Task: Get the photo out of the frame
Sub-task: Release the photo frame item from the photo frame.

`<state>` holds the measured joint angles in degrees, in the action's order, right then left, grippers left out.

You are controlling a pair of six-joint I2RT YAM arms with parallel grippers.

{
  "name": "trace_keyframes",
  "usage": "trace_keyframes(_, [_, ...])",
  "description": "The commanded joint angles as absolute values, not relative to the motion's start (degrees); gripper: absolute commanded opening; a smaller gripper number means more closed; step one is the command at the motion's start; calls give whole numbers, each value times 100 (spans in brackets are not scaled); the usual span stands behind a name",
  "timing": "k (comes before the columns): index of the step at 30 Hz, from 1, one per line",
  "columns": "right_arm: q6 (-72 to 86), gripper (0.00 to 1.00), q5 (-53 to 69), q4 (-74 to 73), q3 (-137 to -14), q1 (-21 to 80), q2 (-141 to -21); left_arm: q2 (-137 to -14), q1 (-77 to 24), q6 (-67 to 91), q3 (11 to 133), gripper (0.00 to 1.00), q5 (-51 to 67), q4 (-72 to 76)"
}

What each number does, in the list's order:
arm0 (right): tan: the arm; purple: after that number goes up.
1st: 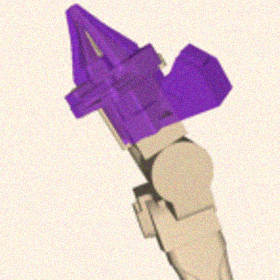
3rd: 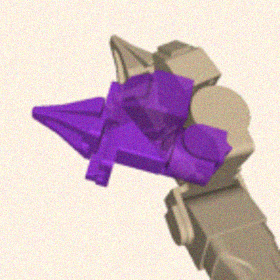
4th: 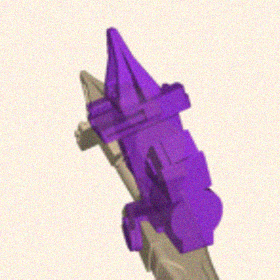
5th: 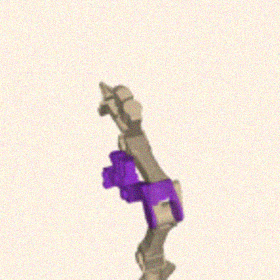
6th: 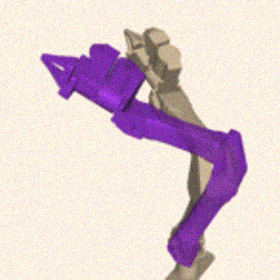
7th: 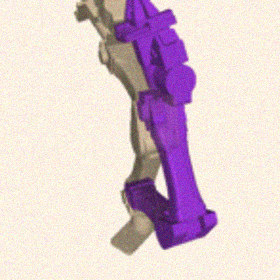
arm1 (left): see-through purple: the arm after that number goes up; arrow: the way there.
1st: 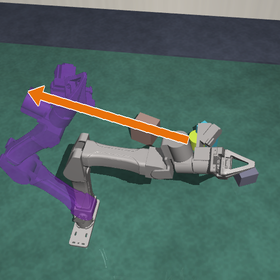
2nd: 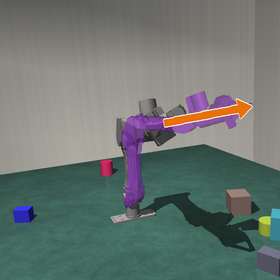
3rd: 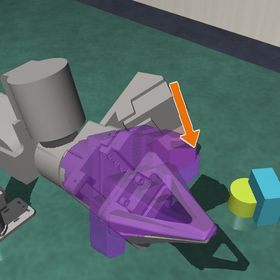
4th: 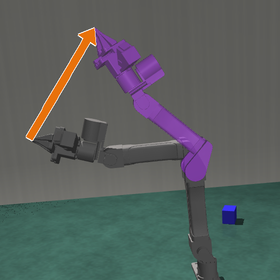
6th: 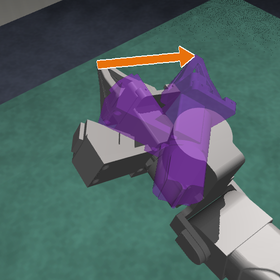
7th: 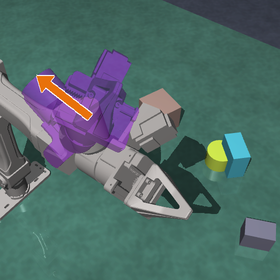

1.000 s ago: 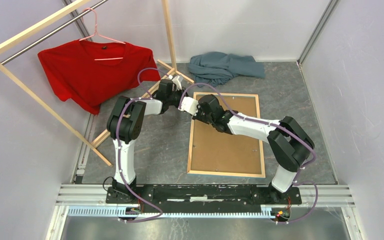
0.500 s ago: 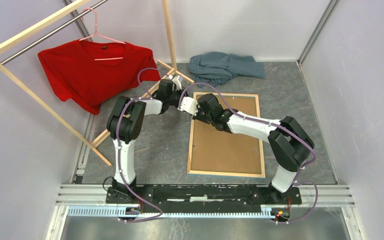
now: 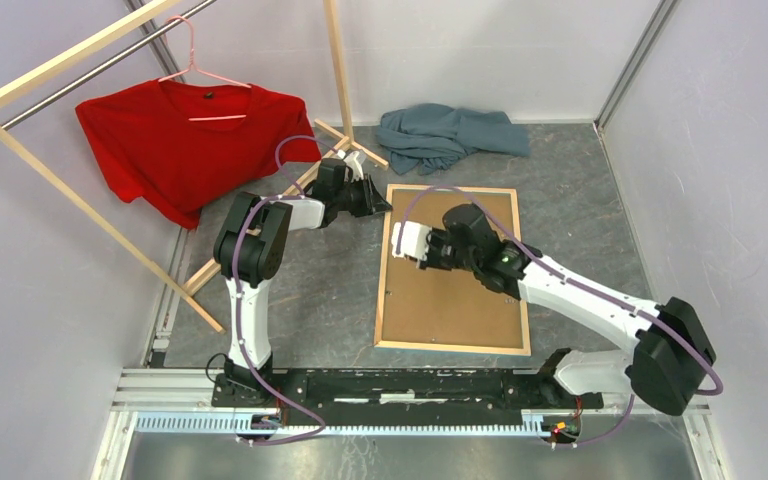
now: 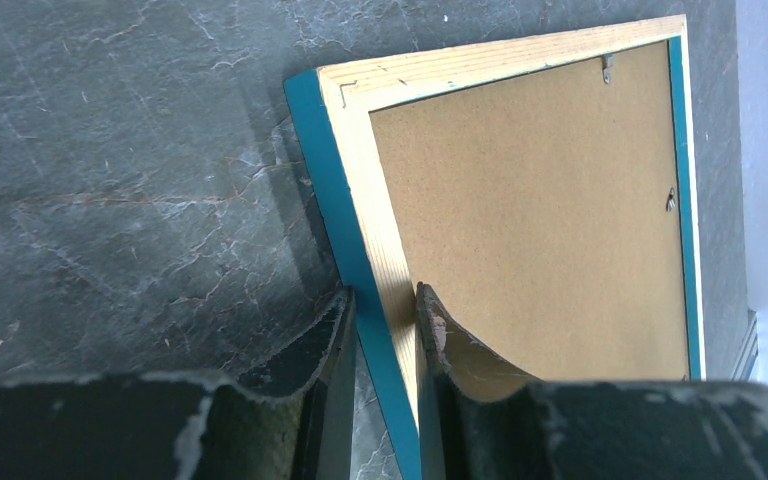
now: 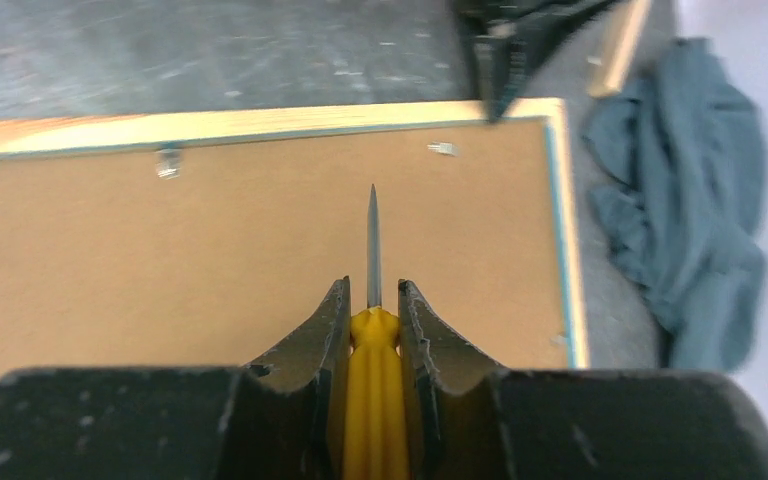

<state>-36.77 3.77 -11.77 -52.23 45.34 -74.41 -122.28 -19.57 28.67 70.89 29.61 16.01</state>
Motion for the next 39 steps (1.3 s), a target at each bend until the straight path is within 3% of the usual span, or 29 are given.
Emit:
trace_keyframes(1, [-3924, 0, 1792, -1376, -4566, 4561, -7204, -12525, -1995, 2982, 7022, 21, 2912, 1017])
trace_keyframes(9, [-4153, 0, 2624, -1306, -4221, 4597, -7164, -12559, -1995, 2964, 7031, 21, 2912, 1020])
trace_keyframes(17, [-3399, 0, 2454, -61, -3766, 4593, -7185, -12628, -1997, 2962, 7040, 21, 2908, 1020])
trace_keyframes(39, [-3254, 0, 2516, 247, -3779, 4811, -7619, -12590, -2004, 2988, 7044, 21, 2948, 1020])
